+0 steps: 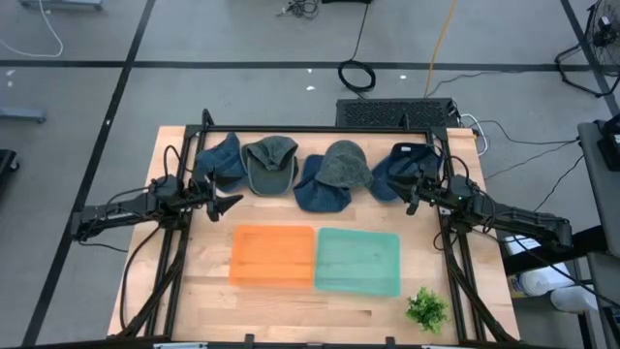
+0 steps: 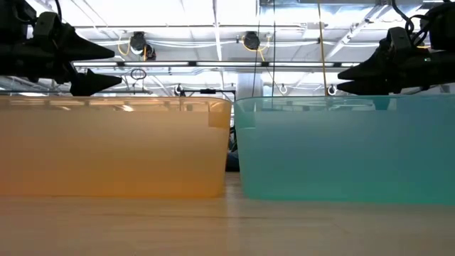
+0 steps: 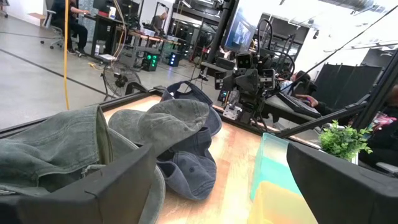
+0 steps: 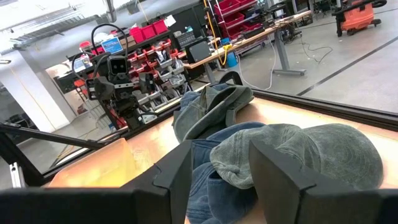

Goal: Pick & Place hat

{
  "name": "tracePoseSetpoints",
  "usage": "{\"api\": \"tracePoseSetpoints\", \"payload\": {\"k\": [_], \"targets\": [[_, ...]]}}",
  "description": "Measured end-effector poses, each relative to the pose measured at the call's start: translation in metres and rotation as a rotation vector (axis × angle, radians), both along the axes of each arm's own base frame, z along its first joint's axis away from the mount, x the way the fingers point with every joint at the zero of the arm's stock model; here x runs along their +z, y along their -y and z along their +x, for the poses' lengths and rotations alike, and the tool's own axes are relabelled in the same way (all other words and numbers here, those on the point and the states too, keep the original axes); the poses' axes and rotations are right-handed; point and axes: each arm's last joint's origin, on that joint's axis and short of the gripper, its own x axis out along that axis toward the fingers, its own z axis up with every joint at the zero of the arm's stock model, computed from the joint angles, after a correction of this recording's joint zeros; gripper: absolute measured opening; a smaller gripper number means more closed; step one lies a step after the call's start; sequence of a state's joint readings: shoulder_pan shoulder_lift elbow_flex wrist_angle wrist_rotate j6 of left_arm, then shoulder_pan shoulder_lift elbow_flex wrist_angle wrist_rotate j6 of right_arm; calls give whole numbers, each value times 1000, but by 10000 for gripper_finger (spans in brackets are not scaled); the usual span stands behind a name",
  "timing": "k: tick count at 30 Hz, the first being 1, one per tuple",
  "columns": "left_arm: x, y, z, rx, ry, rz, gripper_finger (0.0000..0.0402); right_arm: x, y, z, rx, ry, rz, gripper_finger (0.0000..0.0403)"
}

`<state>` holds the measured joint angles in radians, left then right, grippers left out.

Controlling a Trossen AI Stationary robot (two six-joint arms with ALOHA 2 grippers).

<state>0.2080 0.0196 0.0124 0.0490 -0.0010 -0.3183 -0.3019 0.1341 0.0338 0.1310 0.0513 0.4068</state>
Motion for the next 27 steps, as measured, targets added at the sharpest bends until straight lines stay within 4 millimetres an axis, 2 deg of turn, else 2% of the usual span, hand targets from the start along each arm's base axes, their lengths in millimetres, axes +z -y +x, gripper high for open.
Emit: {"api": "tracePoseSetpoints", "payload": {"k": [11,17,20,27], "targets": [[0,0,0,0,0,0,383,0,0,0,4,-1,1,144],[0,0,0,0,0,0,377,-2,-1,0,33,-11,29,149],[0,0,0,0,1,0,372,-4,-2,1,83,-31,40,174],[1,0,0,0,5,1,370,-2,-2,1,83,-11,33,270]]}}
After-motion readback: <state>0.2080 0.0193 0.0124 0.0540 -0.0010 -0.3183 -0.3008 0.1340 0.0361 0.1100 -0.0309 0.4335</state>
